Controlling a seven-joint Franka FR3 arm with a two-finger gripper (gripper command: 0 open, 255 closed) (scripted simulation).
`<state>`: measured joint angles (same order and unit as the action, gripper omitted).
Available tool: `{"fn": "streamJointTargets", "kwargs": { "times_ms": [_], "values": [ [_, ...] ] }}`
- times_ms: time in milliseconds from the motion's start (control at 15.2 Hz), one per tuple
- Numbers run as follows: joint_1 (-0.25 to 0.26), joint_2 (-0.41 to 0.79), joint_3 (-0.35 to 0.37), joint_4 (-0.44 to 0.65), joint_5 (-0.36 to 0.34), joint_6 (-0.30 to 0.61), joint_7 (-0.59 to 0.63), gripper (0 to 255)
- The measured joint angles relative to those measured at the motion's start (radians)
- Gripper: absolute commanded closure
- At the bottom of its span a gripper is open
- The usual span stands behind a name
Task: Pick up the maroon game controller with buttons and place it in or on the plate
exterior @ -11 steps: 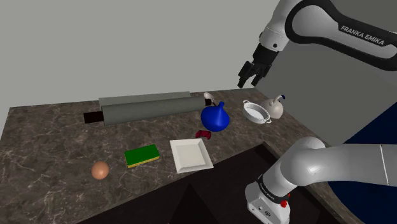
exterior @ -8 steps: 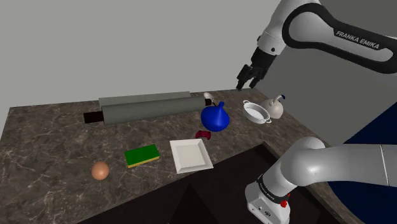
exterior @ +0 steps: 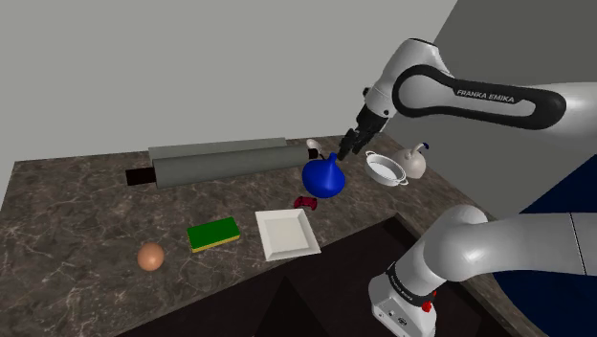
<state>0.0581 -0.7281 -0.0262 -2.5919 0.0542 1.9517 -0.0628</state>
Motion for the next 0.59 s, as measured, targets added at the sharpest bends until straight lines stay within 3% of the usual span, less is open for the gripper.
{"fn": "streamJointTargets", "kwargs": {
  "times_ms": [594],
  "values": [
    [0.096,0.216,-0.106,-0.158,0.078,0.412,-0.256,0]
  ]
}}
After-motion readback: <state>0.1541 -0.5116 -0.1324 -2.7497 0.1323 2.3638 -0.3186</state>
